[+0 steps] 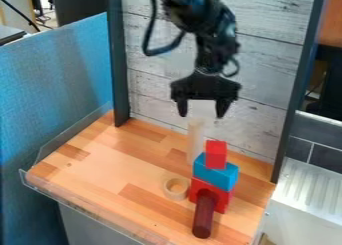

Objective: Put candle ontop of

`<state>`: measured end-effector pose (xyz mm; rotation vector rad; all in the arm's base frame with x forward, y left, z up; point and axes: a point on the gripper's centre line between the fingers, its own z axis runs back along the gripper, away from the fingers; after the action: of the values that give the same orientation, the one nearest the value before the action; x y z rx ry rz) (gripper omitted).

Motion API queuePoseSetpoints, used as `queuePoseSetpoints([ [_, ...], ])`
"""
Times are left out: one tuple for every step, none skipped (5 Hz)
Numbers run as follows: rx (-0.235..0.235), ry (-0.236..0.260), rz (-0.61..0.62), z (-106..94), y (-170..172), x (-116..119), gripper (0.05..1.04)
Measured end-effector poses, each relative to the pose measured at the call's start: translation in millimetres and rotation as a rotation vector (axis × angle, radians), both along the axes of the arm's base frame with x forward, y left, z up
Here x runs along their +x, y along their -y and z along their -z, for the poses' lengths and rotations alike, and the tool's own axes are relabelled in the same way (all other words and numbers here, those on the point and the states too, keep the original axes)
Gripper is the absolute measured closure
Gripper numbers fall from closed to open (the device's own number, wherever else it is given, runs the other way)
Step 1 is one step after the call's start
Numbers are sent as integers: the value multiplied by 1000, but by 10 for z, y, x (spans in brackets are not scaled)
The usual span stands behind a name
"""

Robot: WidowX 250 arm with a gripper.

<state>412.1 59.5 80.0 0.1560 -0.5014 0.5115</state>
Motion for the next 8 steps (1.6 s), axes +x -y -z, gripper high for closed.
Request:
queuePoseSetpoints([
  [73, -46, 3, 205, 33, 85, 83],
  [97, -42, -12, 282, 18, 161, 83],
  [102, -39, -37, 346, -11, 241, 83],
  [92, -41, -57, 367, -28, 300, 83],
  [107, -58, -113, 404, -136, 358, 83],
  [115, -60, -128, 439, -180, 402, 83],
  [110, -65, -154, 430, -257, 384, 83],
  [103, -73, -186, 413, -319, 364, 118],
])
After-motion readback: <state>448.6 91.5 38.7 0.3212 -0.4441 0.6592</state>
